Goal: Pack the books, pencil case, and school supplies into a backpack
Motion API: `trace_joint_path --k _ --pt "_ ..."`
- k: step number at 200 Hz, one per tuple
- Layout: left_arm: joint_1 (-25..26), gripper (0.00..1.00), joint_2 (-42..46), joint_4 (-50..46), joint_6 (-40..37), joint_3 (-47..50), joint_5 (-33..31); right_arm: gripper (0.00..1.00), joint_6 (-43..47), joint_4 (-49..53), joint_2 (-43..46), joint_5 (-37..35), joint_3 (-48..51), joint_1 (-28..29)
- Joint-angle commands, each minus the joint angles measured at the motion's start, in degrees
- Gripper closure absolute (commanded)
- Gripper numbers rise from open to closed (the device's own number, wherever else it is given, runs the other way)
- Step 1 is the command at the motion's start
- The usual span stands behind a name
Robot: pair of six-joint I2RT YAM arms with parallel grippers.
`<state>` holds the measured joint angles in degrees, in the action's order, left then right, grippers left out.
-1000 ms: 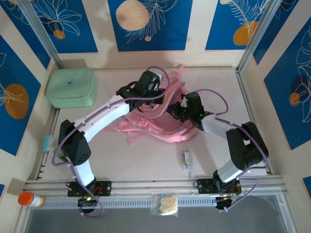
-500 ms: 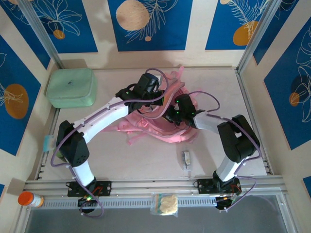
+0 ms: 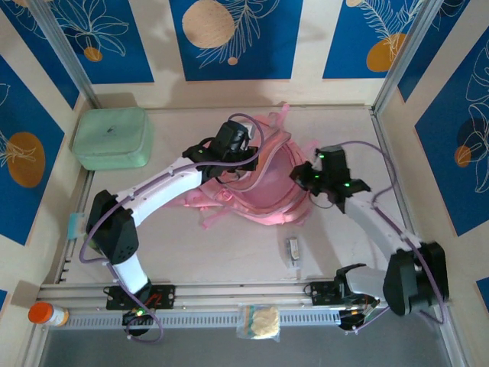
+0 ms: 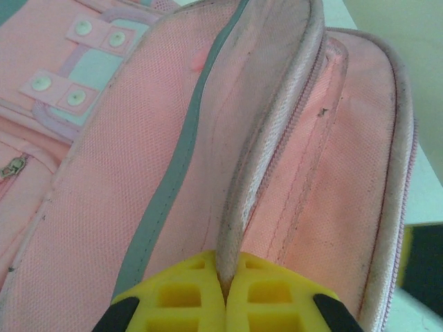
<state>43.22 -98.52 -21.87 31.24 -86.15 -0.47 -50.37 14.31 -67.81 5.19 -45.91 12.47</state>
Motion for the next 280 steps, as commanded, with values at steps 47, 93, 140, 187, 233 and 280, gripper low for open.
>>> trace_joint_path --k 47,93,140,187,233,280 --pt "-0.5 1.0 0.9 5.4 3.7 2.7 3.8 0.83 11.4 19.0 5.9 6.0 -2.8 -10.3" --pt "-0.4 1.0 1.2 6.3 5.0 2.0 5.7 0.86 9.5 13.9 0.3 13.0 -1.0 -9.0" --pt "1.5 0.6 0.0 5.9 3.2 4.8 17.1 0.81 10.6 19.3 4.6 4.1 -4.5 -7.4" --pt "-2.4 0.48 14.9 11.5 6.9 23.1 6.4 0.76 9.2 22.7 5.2 1.3 -6.1 -0.9" --pt "-13.4 0.47 15.0 25.0 18.9 36.1 8.2 0.76 4.5 16.7 -2.6 -1.8 -6.6 16.2" --pt "-14.2 0.5 8.7 31.0 26.3 37.5 5.3 0.76 1.8 13.9 -6.1 -3.1 -5.4 20.3"
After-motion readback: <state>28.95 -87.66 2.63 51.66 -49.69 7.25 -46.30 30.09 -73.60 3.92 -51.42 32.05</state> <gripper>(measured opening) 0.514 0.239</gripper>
